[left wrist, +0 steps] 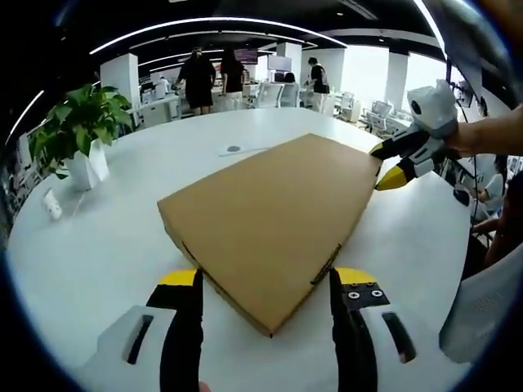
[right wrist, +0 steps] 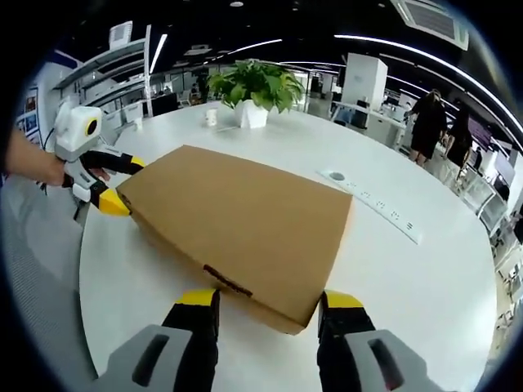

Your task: Operate the shoe box by opening the lid, removing the specified soft item, and placing it in the target area until the item is outside and the box remains undamaged.

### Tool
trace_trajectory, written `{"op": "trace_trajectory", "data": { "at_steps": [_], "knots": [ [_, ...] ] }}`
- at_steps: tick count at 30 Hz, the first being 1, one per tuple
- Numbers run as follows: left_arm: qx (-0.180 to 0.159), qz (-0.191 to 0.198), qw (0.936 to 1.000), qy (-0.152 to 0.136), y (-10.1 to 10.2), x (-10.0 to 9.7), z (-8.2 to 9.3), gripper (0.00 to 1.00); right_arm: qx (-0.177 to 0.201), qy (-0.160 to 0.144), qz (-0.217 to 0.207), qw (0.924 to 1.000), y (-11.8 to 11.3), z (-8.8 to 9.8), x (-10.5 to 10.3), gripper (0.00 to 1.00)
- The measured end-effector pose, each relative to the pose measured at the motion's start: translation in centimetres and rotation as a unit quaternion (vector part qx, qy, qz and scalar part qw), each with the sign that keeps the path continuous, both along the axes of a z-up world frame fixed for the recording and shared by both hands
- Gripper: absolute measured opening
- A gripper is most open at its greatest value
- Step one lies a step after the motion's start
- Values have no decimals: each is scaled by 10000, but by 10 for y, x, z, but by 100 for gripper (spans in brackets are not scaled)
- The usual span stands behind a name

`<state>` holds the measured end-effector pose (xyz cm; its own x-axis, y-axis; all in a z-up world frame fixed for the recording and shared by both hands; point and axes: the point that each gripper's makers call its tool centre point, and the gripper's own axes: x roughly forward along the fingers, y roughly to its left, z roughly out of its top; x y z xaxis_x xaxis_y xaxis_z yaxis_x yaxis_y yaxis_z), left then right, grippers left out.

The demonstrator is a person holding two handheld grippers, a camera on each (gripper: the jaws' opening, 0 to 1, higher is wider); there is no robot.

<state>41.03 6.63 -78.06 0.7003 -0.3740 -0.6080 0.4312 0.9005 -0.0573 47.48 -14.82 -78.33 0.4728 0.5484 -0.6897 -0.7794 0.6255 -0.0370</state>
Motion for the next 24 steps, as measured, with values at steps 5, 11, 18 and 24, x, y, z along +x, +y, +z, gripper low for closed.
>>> {"op": "trace_trajectory", "data": {
  "at_steps": [5, 11, 18, 24],
  "knots": [
    [28, -55, 10000, 51, 3, 1, -1, 64, 23, -15, -69, 10000, 3, 0, -3, 45],
    [53, -138, 9998, 98, 9, 1, 0, 64, 45, -28, -167, 9998, 7, 0, -7, 45],
    [93, -251, 9995, 156, 15, 3, 0, 64, 35, -34, -273, 9996, 13, 0, -11, 44],
    [120, -348, 9991, 191, 22, 3, 0, 64, 34, -44, -380, 9993, 19, 0, -16, 44]
  ]
}}
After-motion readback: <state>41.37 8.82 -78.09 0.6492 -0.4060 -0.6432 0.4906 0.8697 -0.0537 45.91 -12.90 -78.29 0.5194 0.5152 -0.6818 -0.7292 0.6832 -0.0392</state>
